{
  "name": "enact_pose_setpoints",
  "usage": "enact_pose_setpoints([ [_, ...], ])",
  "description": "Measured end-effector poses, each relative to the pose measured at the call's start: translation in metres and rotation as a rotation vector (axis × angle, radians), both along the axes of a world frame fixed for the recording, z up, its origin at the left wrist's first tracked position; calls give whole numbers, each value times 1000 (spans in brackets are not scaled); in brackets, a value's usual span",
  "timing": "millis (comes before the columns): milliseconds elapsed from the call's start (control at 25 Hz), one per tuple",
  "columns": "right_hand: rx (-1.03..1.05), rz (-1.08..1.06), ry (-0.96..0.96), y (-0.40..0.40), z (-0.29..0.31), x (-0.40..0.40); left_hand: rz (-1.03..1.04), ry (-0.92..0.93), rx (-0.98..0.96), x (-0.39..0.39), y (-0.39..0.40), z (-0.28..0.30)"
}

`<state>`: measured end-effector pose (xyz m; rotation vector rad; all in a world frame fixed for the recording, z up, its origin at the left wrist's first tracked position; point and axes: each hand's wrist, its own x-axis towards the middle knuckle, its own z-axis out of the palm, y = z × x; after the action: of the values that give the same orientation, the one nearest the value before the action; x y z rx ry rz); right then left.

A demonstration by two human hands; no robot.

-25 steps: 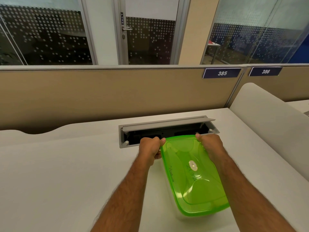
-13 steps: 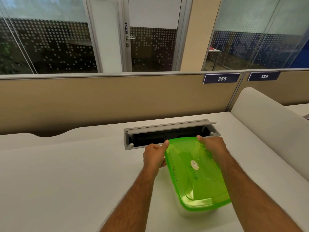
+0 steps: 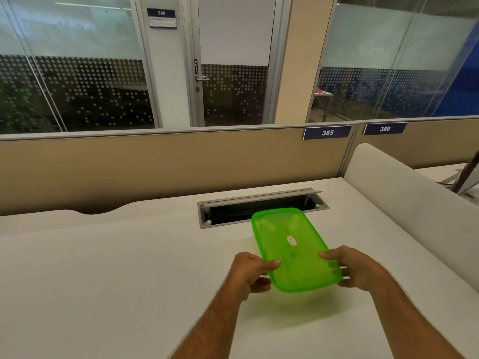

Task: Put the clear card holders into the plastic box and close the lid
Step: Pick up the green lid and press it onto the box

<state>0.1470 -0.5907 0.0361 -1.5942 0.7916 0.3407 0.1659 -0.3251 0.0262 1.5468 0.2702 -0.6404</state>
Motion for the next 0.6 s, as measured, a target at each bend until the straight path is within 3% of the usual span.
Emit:
enact_pose_setpoints([
  [240, 163, -120, -84, -1, -2, -33, -16, -10, -26, -34, -4, 8],
  [600, 64, -190, -111, 9, -3, -32, 145, -23, -13, -40, -18, -4],
])
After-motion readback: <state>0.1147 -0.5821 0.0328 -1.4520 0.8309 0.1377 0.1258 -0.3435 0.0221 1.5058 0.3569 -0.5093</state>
